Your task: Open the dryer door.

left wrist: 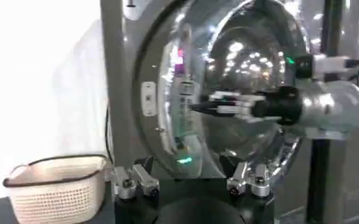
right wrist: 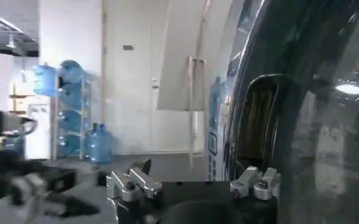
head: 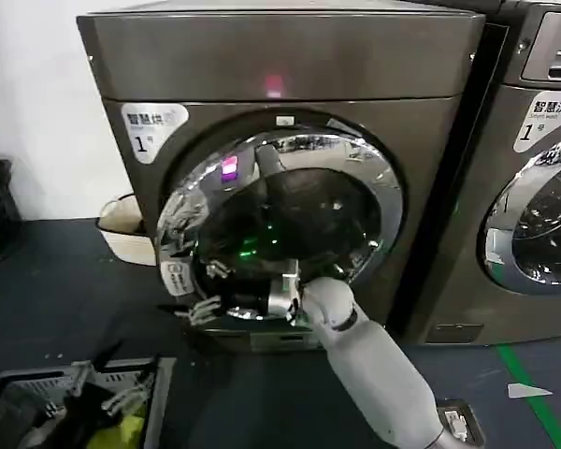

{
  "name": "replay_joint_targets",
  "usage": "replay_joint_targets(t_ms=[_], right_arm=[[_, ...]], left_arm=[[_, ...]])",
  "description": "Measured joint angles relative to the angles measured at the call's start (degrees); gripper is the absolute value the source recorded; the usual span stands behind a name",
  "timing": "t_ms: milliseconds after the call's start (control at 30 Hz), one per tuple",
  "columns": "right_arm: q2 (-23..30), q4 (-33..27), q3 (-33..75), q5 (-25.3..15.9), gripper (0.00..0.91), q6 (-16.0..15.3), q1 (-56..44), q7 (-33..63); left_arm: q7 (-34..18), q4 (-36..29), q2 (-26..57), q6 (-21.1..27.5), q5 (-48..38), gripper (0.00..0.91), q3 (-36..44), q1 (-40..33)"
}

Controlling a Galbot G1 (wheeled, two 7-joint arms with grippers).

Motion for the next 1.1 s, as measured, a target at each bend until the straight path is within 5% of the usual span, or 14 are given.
replay_joint_targets(t_ms=[1100], right_arm=[[-11.4,5.0,6.0,-2.6,0.907,4.0,-8.3,-21.2]], left_arm=[[-3.6,7.0,13.9,1.4,-13.4,0.907,3.5,-13.3]])
